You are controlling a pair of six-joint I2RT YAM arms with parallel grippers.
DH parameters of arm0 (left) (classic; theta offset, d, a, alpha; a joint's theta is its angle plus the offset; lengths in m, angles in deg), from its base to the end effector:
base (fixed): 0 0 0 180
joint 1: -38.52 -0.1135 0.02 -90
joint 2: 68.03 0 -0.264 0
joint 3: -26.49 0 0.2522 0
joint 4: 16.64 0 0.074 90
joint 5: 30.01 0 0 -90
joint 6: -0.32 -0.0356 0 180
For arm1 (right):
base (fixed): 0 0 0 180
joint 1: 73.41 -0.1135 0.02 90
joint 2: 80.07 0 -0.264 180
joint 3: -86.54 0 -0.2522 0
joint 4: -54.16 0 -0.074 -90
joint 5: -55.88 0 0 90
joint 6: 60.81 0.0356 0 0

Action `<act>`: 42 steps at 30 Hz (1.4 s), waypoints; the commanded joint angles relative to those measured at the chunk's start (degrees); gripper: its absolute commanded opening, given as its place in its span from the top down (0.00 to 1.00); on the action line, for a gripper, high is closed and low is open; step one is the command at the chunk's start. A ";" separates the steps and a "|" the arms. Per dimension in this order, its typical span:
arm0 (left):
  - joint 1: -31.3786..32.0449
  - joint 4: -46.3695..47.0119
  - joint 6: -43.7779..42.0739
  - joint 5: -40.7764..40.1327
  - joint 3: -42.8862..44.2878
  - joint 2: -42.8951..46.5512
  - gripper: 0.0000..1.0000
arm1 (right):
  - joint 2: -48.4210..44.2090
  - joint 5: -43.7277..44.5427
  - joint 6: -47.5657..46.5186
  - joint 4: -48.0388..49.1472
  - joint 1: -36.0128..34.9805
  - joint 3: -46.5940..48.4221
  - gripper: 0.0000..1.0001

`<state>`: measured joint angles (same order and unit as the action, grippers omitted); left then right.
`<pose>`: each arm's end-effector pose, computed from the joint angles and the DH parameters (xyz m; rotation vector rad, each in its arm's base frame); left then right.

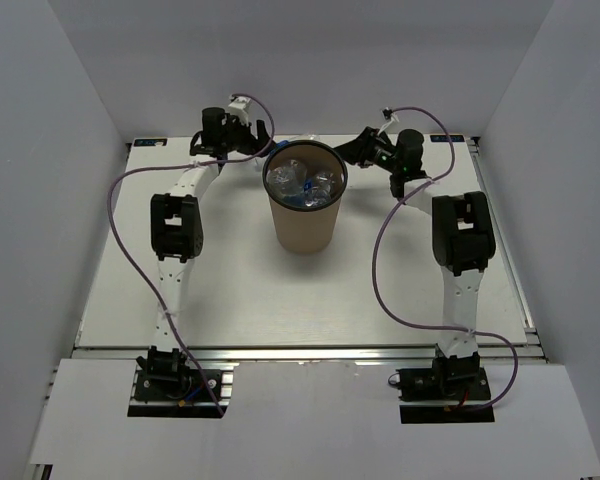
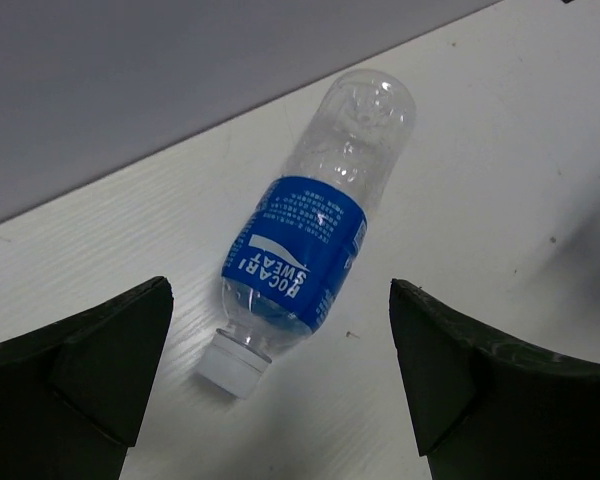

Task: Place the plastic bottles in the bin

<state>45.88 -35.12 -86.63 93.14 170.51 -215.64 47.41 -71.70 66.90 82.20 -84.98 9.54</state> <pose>0.5835 -0.0950 0.2001 0.4551 1.8968 -0.6838 0.4974 0.1240 0.2248 -0.1954 1.6307 1.1627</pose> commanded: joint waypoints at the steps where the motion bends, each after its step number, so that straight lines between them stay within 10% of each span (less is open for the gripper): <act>1: 0.29 1.98 -1.20 3.86 0.18 0.04 0.02 | -4.16 -3.37 2.18 4.07 0.32 -3.26 0.50; 25: 0.47 8.75 4.86 -3.18 4.39 -9.45 0.02 | -11.64 -15.50 24.34 31.24 -0.29 -14.34 0.52; 32: 1.87 9.55 4.33 -7.30 4.04 -9.36 0.23 | -13.22 -15.41 22.76 30.01 -0.64 -15.05 0.52; 36: 2.05 9.98 5.74 -11.77 2.82 -8.75 0.65 | -13.84 -15.50 22.67 29.83 -0.64 -15.31 0.52; 42: 2.05 12.26 6.79 -13.46 -1.49 -5.06 0.81 | -13.75 -16.03 21.53 28.08 -0.38 -14.62 0.52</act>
<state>48.26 -24.45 -80.97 85.60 170.88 -225.98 36.42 -86.19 89.15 108.30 -85.16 -5.57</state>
